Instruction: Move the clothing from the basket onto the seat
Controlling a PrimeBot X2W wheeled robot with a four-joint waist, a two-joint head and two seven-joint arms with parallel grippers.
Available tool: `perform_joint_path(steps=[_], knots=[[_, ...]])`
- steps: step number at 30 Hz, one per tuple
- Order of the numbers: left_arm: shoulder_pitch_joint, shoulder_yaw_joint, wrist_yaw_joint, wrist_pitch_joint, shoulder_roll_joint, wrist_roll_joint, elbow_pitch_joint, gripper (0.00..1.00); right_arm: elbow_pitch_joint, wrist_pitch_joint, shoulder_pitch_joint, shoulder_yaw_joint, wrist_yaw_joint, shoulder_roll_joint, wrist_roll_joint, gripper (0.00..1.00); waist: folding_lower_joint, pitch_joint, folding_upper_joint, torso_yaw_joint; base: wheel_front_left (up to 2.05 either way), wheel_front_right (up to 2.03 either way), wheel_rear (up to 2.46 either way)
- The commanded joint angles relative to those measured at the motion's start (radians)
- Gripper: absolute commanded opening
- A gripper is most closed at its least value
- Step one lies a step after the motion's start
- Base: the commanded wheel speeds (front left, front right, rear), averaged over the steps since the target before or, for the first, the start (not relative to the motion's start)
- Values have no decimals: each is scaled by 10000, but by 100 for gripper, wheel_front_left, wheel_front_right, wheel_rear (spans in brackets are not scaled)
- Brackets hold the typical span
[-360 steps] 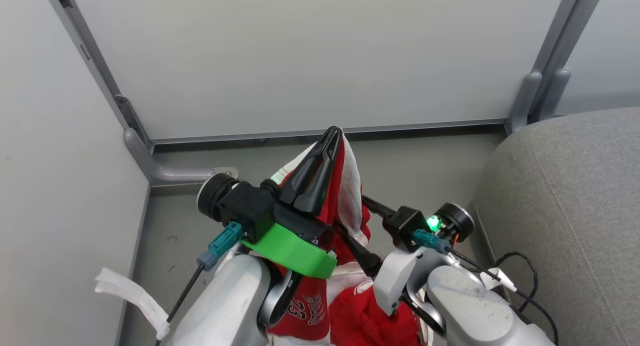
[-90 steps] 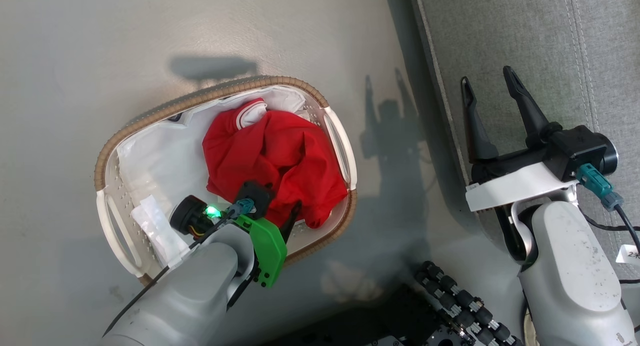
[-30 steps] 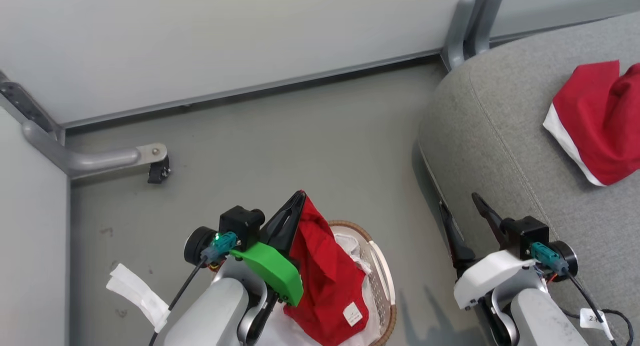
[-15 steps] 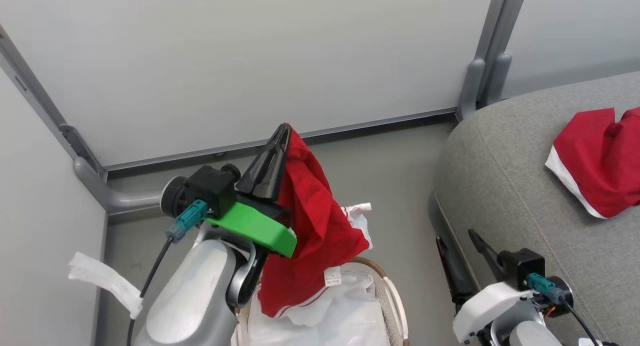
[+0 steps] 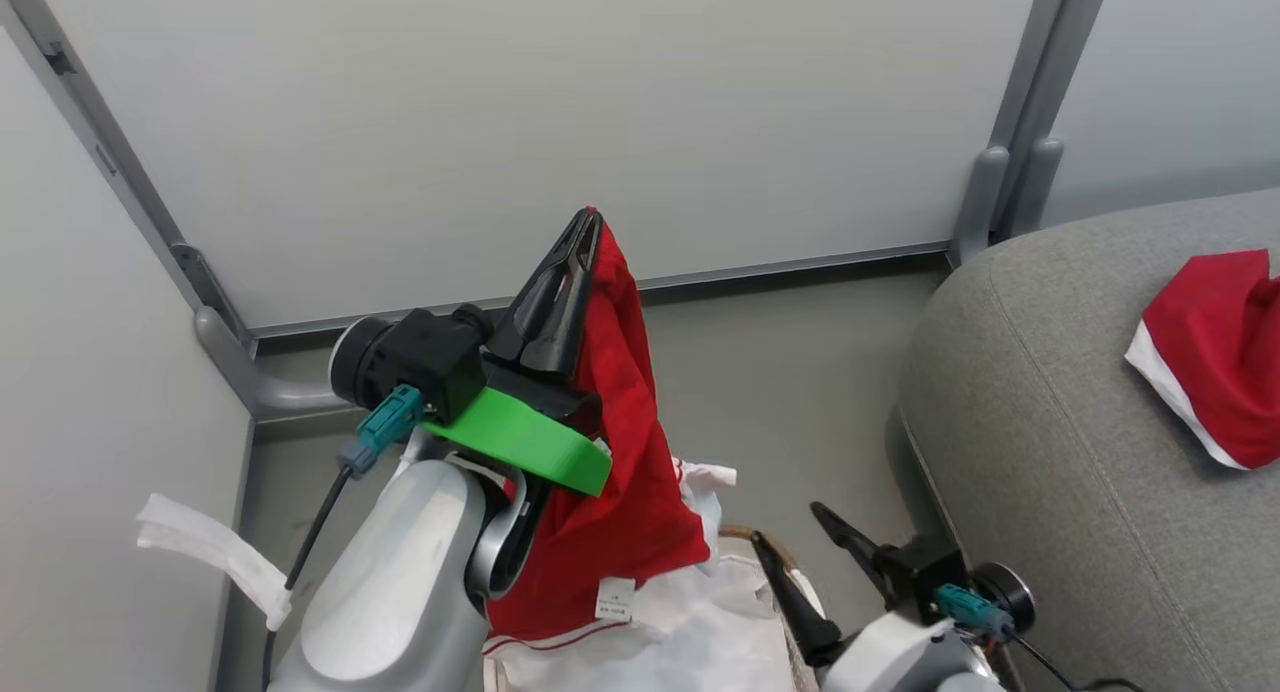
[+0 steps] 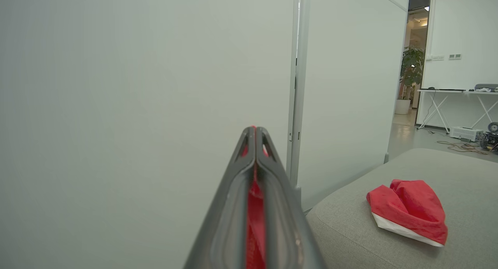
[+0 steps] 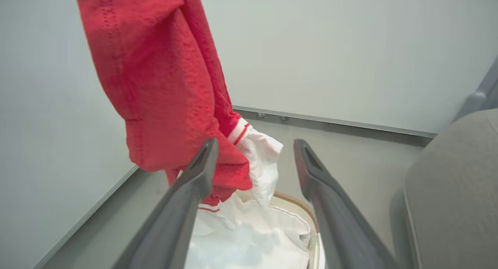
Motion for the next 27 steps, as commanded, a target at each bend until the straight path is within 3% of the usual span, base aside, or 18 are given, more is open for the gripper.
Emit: perform_joint_path(steps=[1,6,16,17,18,19,25,26,27], knots=[[-116,-51,-31,-6,-44,42,-70,0,-108,-8,-323,339,-11,-42,81,100,1,1,0,183,0,0,0],[-161,-195,-31,-6,-86,-61,-147,0,13,-7,-1219,1372,-11,-38,259,100,1,15,0,493,0,0,0],[-316,-1059,-29,-5,-167,-328,-444,0,1420,-7,-2820,3002,-11,-41,674,100,1,22,0,1244,0,0,0],[-328,-1143,-29,-5,-175,-366,-462,0,1571,-7,-2896,3080,-11,-44,748,95,1,18,0,1315,0,0,0],[-331,-1200,-29,-5,-178,-393,-471,0,1676,-7,-2934,3105,-11,-41,836,15,1,20,0,1372,0,0,0],[-328,-1272,-29,-5,-181,-431,-475,0,1779,-5,-2977,3101,-11,-44,923,0,1,24,0,1424,0,0,0],[-216,-1223,-31,-5,-197,-380,-399,0,1563,-7,-2865,2833,-11,-42,1354,0,1,107,0,1460,0,0,0],[-159,-1156,-31,-5,-196,-311,-408,18,1465,-7,-2782,2735,-11,-41,1375,0,1,130,0,1404,0,0,0],[-79,-1123,-31,-5,-197,-305,-357,45,1391,-5,-2717,2668,-11,-44,1405,0,1,147,0,1345,0,0,0]])
